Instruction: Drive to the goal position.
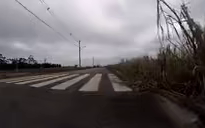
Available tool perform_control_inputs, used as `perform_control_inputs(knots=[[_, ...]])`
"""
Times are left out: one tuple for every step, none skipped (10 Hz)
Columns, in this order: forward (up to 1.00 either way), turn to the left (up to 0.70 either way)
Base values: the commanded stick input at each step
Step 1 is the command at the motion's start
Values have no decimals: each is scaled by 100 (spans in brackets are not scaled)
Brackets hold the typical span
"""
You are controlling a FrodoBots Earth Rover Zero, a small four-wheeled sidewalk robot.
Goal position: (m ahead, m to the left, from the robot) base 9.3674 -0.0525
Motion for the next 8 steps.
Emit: perform_control_inputs(knots=[[70, 0], [70, 0], [70, 0], [70, 0], [70, 0], [70, 0], [70, 0], [70, 0]])
